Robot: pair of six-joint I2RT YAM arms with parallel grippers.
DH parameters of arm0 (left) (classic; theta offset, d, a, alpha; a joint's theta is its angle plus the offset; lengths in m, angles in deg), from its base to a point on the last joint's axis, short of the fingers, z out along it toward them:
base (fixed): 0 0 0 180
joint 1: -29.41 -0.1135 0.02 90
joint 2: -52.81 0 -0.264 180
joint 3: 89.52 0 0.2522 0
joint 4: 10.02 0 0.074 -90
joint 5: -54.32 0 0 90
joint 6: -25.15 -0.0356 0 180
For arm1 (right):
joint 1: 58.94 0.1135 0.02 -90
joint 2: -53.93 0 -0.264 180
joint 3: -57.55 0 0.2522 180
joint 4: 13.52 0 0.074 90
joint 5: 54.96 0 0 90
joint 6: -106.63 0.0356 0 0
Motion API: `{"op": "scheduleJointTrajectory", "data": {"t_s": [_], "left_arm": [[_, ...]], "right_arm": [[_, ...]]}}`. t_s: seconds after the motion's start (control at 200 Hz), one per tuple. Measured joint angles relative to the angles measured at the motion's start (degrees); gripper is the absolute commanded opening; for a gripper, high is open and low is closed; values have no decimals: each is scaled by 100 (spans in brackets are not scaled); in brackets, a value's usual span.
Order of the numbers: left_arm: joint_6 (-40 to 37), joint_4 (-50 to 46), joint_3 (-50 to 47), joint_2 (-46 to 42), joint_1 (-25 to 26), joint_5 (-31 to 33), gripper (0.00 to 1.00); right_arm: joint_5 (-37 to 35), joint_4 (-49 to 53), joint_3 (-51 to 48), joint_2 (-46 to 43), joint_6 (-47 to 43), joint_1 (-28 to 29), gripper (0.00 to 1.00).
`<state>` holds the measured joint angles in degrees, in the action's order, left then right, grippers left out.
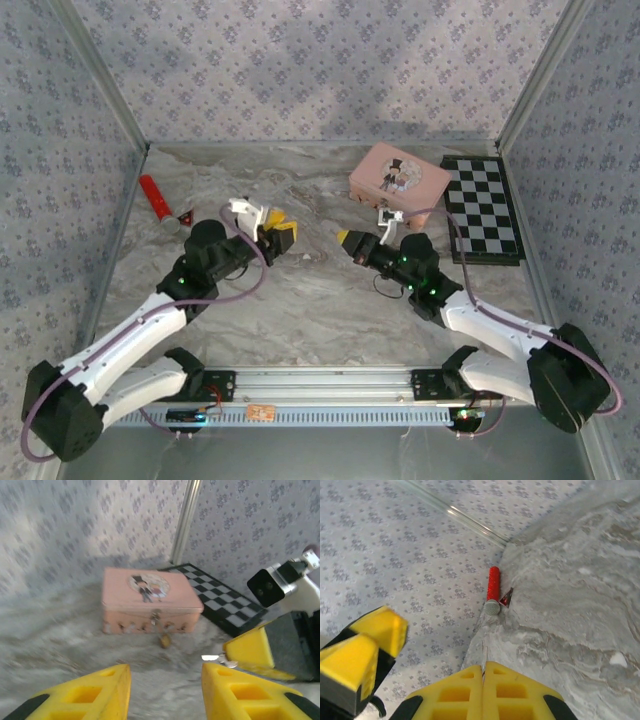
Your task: Unlock the padlock with the key
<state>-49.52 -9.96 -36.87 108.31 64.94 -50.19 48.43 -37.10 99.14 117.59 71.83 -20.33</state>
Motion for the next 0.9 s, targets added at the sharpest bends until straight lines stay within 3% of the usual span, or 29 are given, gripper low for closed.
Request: {"op": "scheduleJointTrajectory", "data": {"t_s": [0.175, 0.31, 0.605, 0.9], "left_arm": [[1613, -20, 48, 669, -144, -868, 42], [2376, 109, 48, 837, -142, -1370, 42], [3095, 562, 50, 844, -142, -1788, 41], [3344, 748, 50, 881, -142, -1958, 41]], "right_arm": [[24, -767, -175, 247, -525, 245, 0], [39, -1189, -273, 367, -704, 361, 0], [42, -1779, -284, 531, -828, 468, 0], [186, -2116, -284, 656, -833, 542, 0]]}}
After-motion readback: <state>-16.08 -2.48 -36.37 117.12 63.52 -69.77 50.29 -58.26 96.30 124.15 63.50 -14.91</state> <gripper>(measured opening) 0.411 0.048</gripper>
